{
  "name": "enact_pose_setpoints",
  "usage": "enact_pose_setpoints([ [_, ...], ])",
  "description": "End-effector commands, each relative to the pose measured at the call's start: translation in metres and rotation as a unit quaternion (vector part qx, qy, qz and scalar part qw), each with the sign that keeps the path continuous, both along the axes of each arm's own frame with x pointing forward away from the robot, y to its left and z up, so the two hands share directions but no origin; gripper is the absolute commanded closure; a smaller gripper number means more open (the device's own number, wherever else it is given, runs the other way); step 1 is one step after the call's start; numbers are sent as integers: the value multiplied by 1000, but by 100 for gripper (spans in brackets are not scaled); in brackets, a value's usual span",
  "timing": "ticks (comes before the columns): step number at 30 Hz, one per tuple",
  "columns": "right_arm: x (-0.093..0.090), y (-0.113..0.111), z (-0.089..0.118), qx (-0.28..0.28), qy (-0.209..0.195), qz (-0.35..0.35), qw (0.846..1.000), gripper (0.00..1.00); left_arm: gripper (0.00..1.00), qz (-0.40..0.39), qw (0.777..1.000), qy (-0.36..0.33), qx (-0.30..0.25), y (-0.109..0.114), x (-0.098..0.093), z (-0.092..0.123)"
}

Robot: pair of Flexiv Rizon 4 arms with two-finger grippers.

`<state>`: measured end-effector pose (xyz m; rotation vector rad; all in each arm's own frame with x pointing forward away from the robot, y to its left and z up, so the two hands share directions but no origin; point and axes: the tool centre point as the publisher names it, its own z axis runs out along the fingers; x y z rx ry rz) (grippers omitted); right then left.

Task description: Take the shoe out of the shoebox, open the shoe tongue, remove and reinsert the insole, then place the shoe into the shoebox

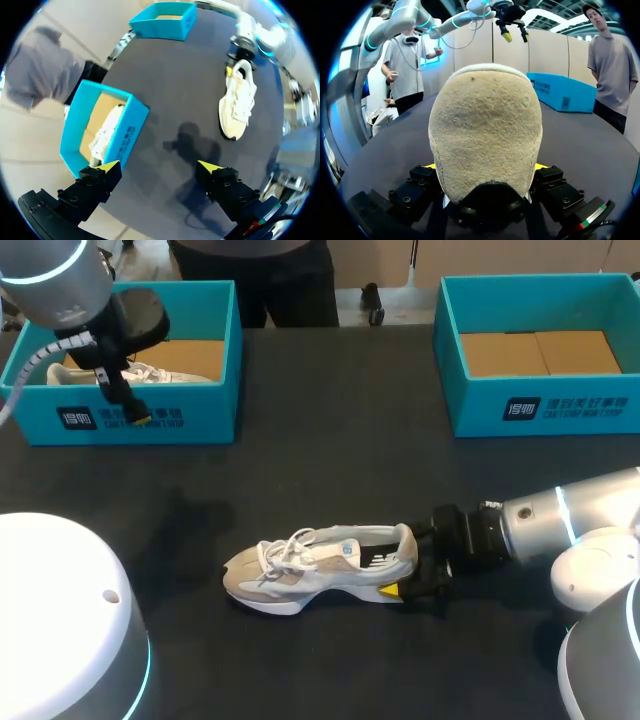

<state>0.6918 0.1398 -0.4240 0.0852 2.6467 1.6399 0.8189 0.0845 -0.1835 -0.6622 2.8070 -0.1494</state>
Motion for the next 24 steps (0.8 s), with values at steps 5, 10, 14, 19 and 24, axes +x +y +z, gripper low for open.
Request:
enact_pose_setpoints([
  [5,0,3,-3,0,-1,-1,1000,100,0,200,980,10,-17,-16,-22,3],
  [10,0,3,-3,0,-1,-1,1000,100,0,252,967,14,-29,-24,-29,-3],
  [14,0,3,-3,0,-1,-1,1000,100,0,288,956,21,-44,-40,-35,-1],
  [19,0,3,-3,0,-1,-1,1000,100,0,327,943,25,-58,-68,-43,1],
  [24,0,3,-3,0,-1,-1,1000,100,0,374,924,48,-62,-94,-47,-3],
])
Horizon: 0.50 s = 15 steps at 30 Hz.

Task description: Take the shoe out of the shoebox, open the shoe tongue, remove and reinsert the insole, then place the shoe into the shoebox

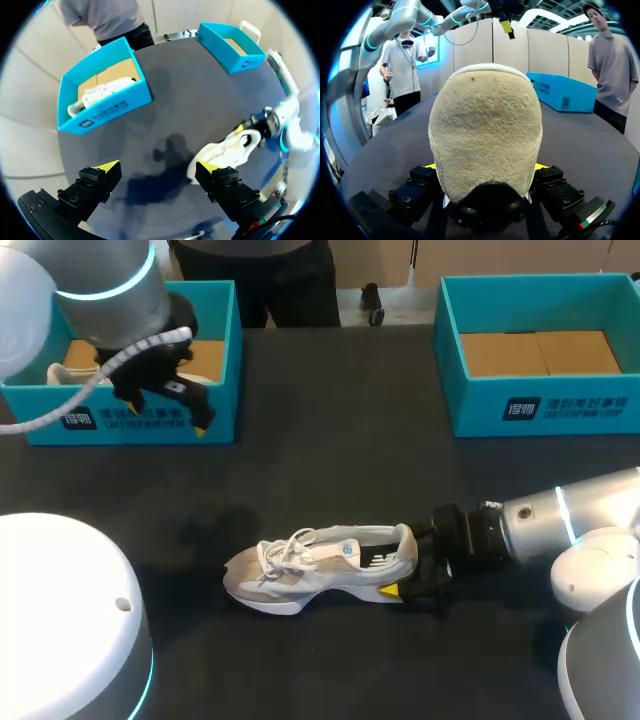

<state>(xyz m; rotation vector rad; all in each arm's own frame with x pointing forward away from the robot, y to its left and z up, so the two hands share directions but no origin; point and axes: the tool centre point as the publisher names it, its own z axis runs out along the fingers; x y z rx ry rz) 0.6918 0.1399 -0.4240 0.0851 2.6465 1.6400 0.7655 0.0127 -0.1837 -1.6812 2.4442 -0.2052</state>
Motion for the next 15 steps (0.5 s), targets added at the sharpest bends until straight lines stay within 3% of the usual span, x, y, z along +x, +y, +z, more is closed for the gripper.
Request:
enact_pose_setpoints([
  [1,0,3,-3,0,-1,-1,1000,100,0,29,999,11,8,-28,5,-5],
  [15,0,3,-3,0,-1,-1,1000,100,0,105,994,30,6,-90,-21,-20],
])
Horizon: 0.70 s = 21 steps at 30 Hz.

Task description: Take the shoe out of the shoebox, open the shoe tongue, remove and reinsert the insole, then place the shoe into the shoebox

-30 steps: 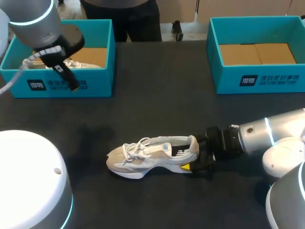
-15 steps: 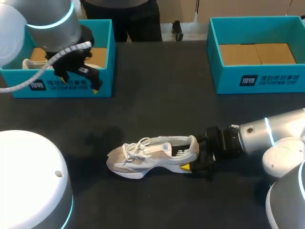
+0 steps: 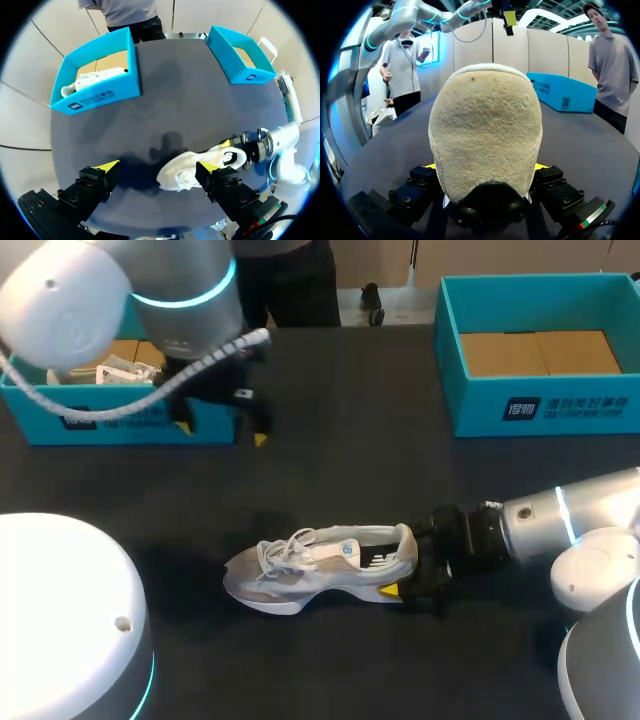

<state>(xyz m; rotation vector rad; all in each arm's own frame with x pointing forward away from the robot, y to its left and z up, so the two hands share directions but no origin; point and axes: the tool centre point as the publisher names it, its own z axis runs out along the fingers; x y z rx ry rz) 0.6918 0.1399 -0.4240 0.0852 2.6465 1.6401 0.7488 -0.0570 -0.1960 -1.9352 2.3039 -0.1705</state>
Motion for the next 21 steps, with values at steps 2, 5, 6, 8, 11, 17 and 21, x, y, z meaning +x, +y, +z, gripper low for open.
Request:
enact_pose_setpoints([
  [2,0,3,-3,0,-1,-1,1000,100,0,14,1000,7,20,-28,-11,-11],
  [5,0,3,-3,0,-1,-1,1000,100,0,25,999,21,13,-38,-20,-16],
  [6,0,3,-3,0,-1,-1,1000,100,0,30,999,26,13,-41,-23,-18],
  [8,0,3,-3,0,-1,-1,1000,100,0,43,998,38,14,-48,-27,-23],
  [11,0,3,-3,0,-1,-1,1000,100,0,48,998,41,17,-60,-36,-29],
  [17,0,3,-3,0,-1,-1,1000,100,0,44,998,44,31,-81,-60,-43],
  [21,0,3,-3,0,-1,-1,1000,100,0,55,997,50,26,-93,-73,-52],
])
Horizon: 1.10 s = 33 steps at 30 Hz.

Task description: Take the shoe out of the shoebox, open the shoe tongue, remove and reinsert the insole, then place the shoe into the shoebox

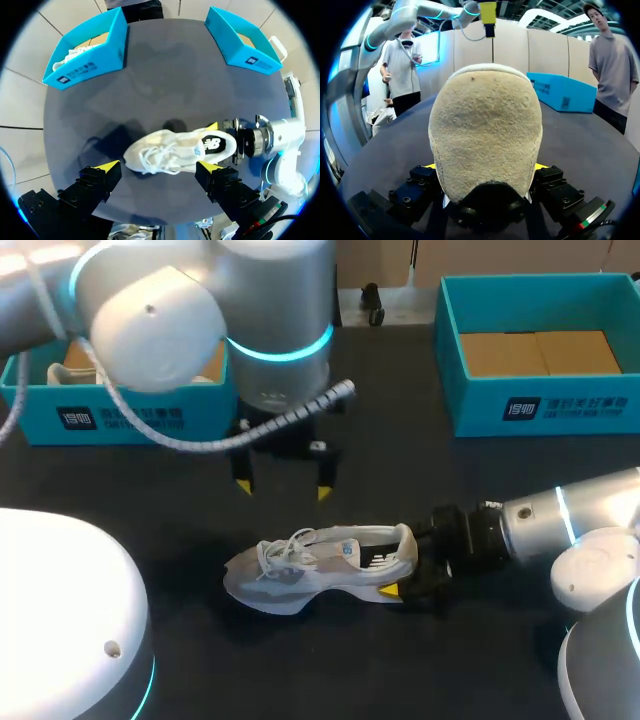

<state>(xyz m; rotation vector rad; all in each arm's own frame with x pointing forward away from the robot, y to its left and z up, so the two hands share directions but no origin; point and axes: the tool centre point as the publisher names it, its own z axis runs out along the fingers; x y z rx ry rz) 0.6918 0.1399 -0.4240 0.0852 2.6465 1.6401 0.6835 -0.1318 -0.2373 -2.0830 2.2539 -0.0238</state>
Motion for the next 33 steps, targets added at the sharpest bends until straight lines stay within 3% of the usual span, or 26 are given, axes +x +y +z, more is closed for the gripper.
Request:
enact_pose_setpoints([
  [1,0,3,-3,0,-1,-1,1000,100,0,3,1000,-3,11,-21,-10,-13],
  [17,0,3,-3,0,-1,-1,1000,100,0,12,1000,-4,24,-51,-20,-47],
  [33,0,3,-3,0,-1,-1,1000,100,0,17,999,-4,43,-68,-12,-88],
])
